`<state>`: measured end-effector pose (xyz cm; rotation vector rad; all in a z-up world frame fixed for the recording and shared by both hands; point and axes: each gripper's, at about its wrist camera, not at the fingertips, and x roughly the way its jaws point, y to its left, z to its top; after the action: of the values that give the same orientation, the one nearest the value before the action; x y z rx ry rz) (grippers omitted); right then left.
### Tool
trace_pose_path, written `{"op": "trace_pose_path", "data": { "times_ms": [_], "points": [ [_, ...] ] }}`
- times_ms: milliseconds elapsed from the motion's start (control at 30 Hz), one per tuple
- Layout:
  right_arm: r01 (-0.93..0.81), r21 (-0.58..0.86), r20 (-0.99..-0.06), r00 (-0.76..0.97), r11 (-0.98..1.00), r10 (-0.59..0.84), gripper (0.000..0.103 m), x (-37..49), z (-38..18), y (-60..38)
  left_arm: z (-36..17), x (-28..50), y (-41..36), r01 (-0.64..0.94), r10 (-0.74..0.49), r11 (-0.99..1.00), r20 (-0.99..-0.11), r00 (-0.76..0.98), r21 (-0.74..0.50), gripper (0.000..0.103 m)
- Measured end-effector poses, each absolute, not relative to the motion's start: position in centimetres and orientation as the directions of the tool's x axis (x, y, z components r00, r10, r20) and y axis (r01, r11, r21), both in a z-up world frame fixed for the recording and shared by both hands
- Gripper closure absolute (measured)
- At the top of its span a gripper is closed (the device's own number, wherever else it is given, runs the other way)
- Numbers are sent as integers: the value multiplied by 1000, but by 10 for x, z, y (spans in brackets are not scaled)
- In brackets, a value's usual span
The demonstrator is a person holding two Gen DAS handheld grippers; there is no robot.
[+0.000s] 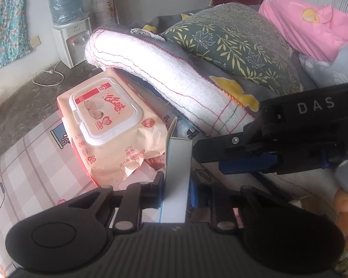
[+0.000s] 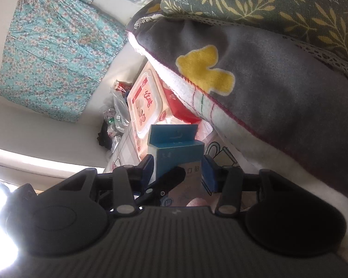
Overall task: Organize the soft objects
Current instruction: 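Carry the blue bandage box with the right gripper into the cardboard box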
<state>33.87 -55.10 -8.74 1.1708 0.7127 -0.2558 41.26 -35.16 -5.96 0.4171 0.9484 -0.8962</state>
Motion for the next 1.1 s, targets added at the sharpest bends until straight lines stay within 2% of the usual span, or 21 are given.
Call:
{"op": "trace_pose_path", "data": {
  "times_ms": [167,300,500,700,800,900,1033,1100],
  "points": [
    [499,779,-588,792,380,165,57,319,-80,-551,-38,408,-341,797,-502,600,-808,310,-68,83],
    [437,830,-514,841,348,170,57,300,-67,-547,-2,405,-315,762,-561,629,-768,309,-153,83],
    [261,940,-312,918,220,243,52,268,-46,-529,66,376,-251,733,-704,589,-662,258,-340,83],
    [44,998,-60,922,49,383,46,231,-20,-476,117,322,-176,734,-793,535,-548,265,-418,83],
    [-43,999,29,887,19,461,42,222,1,-439,130,304,-140,700,-821,528,-500,276,-481,83],
    [-87,996,64,836,16,545,41,222,21,-398,138,285,-101,669,-846,515,-447,292,-536,83],
    [-105,993,55,787,46,614,40,225,42,-353,143,267,-50,628,-847,529,-405,345,-571,83],
    [-96,993,30,767,69,640,45,228,49,-329,142,258,-22,601,-835,550,-393,385,-580,82]
  ]
}}
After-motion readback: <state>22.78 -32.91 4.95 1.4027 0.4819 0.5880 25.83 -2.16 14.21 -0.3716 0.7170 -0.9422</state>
